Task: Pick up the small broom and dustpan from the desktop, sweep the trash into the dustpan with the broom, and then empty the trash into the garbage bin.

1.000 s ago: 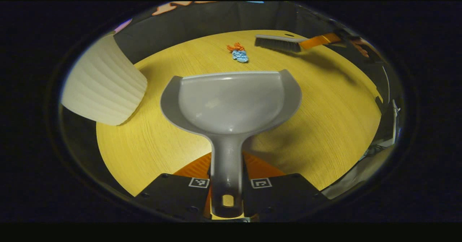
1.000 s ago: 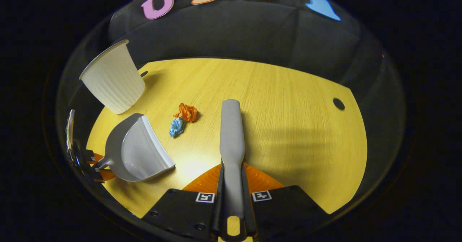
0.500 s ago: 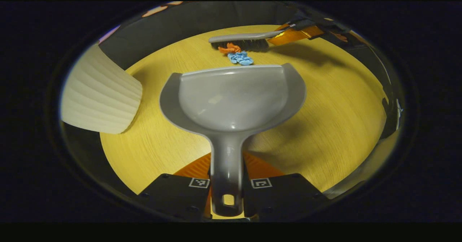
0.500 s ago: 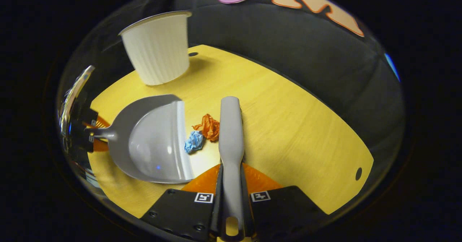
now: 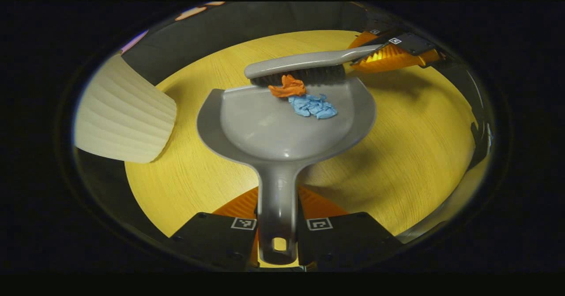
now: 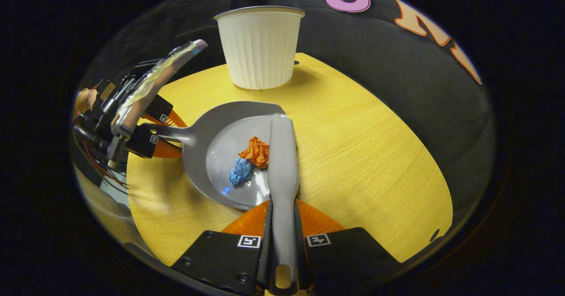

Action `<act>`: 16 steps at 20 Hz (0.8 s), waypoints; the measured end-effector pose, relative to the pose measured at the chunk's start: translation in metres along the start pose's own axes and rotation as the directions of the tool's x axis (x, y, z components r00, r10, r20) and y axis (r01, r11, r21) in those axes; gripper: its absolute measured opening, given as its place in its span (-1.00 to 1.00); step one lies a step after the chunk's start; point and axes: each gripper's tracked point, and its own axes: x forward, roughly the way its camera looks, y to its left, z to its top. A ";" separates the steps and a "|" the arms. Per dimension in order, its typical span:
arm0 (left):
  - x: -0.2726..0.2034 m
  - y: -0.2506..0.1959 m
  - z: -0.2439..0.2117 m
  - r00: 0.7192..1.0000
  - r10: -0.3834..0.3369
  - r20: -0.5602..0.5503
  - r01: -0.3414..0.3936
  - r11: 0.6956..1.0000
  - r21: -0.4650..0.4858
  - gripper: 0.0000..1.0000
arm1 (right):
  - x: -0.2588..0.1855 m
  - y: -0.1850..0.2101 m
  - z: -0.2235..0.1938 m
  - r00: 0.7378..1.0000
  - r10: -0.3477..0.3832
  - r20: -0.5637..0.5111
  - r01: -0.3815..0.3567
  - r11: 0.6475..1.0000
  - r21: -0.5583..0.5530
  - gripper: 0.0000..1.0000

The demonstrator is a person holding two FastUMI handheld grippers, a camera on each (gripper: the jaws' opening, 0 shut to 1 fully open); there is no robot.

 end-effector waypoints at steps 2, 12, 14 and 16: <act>0.000 0.001 0.004 1.000 0.016 0.021 -0.016 1.000 -0.018 -0.46 | -0.005 -0.003 0.005 1.000 -0.012 0.015 0.012 1.000 0.004 -0.55; 0.005 -0.016 0.026 0.948 0.034 0.316 0.048 0.967 -0.248 -0.46 | -0.021 0.001 0.020 0.965 -0.206 0.160 0.172 0.964 0.202 -0.55; -0.003 -0.013 0.032 0.926 0.051 0.374 0.042 0.970 -0.238 -0.50 | -0.033 0.006 0.017 0.950 -0.253 0.182 0.201 0.944 0.262 -0.55; -0.019 -0.013 0.035 0.904 0.038 0.425 0.063 0.974 -0.220 -0.43 | -0.051 0.012 0.012 0.928 -0.314 0.202 0.238 0.914 0.329 -0.55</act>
